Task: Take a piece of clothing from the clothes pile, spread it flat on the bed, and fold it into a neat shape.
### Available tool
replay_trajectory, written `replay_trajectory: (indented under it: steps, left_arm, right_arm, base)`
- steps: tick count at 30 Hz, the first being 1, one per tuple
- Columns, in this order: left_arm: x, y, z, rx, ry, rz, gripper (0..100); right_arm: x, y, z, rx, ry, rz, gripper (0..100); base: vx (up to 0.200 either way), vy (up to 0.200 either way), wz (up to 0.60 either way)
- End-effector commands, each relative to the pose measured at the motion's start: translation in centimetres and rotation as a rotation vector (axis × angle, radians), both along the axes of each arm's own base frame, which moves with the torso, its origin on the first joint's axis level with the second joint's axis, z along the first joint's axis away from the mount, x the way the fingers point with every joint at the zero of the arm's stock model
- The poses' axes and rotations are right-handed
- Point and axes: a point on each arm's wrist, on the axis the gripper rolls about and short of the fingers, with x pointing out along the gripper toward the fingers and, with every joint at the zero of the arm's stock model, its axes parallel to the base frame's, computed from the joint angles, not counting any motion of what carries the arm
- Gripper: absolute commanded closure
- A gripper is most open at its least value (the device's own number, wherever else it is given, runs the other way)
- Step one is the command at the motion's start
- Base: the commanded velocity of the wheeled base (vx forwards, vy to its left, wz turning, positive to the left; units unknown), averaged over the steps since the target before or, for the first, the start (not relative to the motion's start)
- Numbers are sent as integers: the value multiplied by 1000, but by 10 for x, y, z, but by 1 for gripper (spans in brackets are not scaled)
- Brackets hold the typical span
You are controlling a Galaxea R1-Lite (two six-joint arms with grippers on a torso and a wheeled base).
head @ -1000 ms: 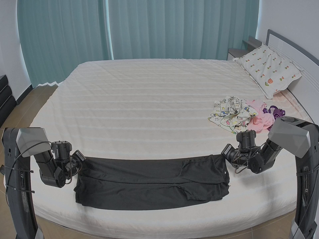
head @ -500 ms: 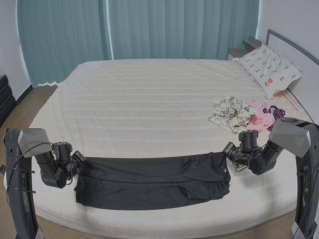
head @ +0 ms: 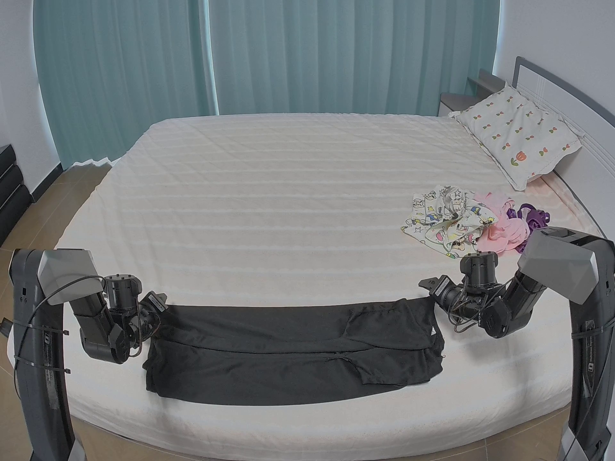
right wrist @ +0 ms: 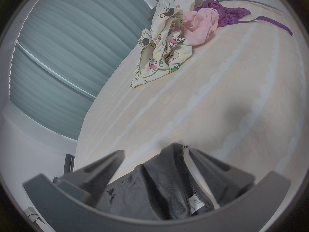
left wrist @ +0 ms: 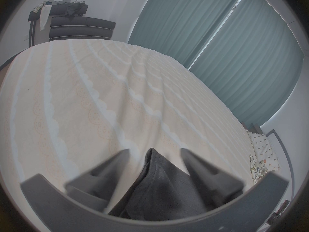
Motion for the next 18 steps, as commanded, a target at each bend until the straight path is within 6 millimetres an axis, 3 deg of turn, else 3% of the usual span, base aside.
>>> replay_trajectory:
  steps: [1,3,6,11,12,18]
  left_arm:
    - [-1,0,0,-1,0,1,0]
    - [-2,0,0,-2,3,1,0]
    - [-6,11,23,-7,-36,24,0]
    - [-21,17,56,-49,-88,-34,0]
    - [-31,16,67,-84,-89,-93,0]
    - [-50,10,78,-65,31,-256,0]
  right_arm:
    - [0,-3,4,2,-8,-8,0]
    - [-1,-7,10,6,-20,-18,0]
    - [-13,-16,33,11,-37,-34,0]
    - [-42,-18,50,8,-18,-27,0]
    - [-56,-19,57,10,-6,-21,0]
    - [-96,-12,56,41,57,-2,0]
  base:
    - [0,0,0]
    - [0,0,0]
    - [0,0,0]
    - [0,0,0]
    - [0,0,0]
    - [0,0,0]
